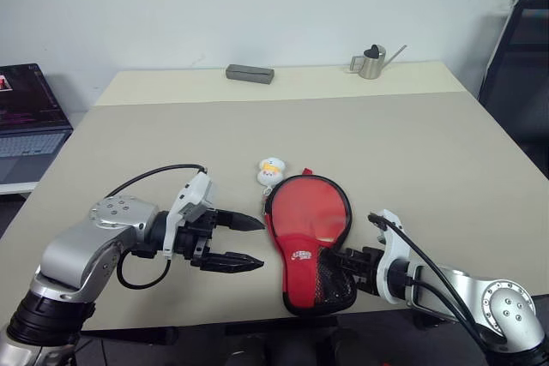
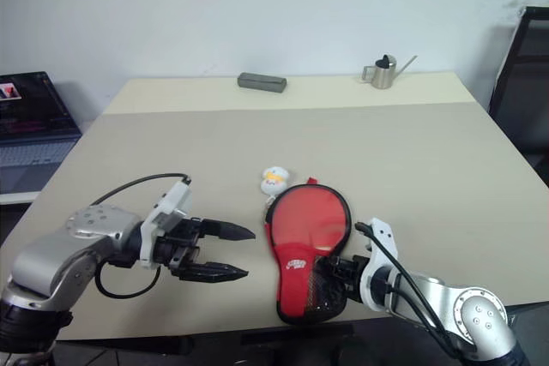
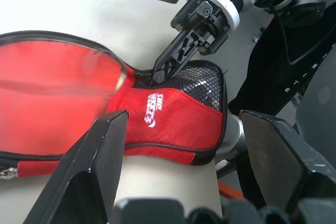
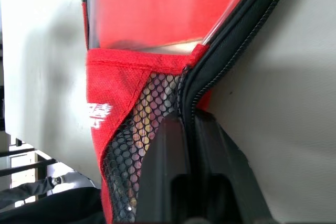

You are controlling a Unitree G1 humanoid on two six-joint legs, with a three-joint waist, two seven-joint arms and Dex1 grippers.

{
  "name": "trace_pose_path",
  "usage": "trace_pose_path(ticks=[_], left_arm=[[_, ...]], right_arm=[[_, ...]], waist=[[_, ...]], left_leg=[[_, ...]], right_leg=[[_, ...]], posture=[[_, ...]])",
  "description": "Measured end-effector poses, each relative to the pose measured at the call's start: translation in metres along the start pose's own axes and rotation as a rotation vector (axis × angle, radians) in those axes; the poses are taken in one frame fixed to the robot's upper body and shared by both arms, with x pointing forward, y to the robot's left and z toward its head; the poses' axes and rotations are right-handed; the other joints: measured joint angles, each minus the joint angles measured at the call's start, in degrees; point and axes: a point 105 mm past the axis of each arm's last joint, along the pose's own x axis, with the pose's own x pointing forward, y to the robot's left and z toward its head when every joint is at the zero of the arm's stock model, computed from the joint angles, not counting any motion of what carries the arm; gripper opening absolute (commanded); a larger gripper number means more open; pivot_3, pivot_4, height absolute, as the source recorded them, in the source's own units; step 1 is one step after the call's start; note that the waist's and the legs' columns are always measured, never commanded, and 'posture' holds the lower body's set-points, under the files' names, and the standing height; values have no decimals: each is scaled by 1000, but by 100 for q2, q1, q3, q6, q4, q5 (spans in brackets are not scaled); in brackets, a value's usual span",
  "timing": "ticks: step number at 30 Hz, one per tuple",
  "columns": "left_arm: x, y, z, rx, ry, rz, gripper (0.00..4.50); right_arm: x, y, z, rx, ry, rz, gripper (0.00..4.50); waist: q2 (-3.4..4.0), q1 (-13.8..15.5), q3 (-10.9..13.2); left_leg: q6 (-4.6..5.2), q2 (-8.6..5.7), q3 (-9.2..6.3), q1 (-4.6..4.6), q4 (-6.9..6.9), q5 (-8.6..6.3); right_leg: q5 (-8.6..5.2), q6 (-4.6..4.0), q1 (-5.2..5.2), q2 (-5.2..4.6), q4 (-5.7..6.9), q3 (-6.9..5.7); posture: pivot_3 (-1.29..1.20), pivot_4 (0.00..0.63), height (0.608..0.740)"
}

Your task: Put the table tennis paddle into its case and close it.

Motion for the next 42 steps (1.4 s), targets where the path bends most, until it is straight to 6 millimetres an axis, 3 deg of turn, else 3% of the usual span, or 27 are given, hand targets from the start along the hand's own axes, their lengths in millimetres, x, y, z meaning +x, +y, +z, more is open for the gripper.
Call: trace_pose_path(ticks=[2,14,17,20,23,24,27,30,36,42], left_arm=[[0,0,0,0,-1,2,3704],[2,2,-1,1,-15,25,3704],[2,3,-1,4,-20,36,3704],[2,3,-4,-5,-21,46,3704],[2,6,-4,-2,-30,76,3704],[2,8,-3,2,-40,91,3704],[4,16,0,13,-83,159,3704],[5,28,0,12,-113,255,3704],[-18,69,-3,31,-142,539,3704],[-48,87,-9,41,-105,688,3704]], right_arm=[[1,2,-1,-18,13,7,1731],[-23,-10,23,-128,-29,17,1731],[-29,-7,31,-192,-38,44,2341],[-33,-7,33,-255,-33,67,3310],[-36,-3,48,-424,-81,89,4377],[-38,0,54,-499,-106,94,4478],[-44,13,76,-740,-207,115,4478],[-43,25,87,-837,-291,172,4478],[-23,45,85,-961,-326,305,4478],[13,40,80,-967,-286,328,4478]], waist=[[0,1,0],[-5,35,3],[-6,38,4],[-6,53,5],[-6,53,6],[-6,57,6],[-7,88,7],[-8,113,8],[-14,139,11],[-14,137,11]], left_leg=[[0,0,1,-1,1,0],[0,-1,1,-7,3,0],[0,0,0,-7,4,0],[0,0,0,-10,4,0],[0,-1,3,-10,7,0],[0,-1,2,-10,9,0],[0,2,-2,-11,9,0],[-1,3,-2,-11,7,0],[-2,2,-5,-12,11,0],[-3,-1,-6,-12,9,-1]], right_leg=[[0,0,0,0,-1,1],[0,0,0,0,-8,0],[0,0,0,1,-9,-3],[0,0,0,0,-12,-3],[0,4,1,1,-15,-2],[-4,10,0,1,-16,-3],[-7,17,1,3,-20,-9],[1,3,1,2,-19,-8],[5,0,0,2,-17,-8],[6,-2,-5,0,-15,-7]], posture=[[0,150,740],[0,150,740],[0,150,740],[0,150,740],[0,150,740],[0,150,740],[0,150,740],[0,150,740],[0,150,740],[0,150,740]])
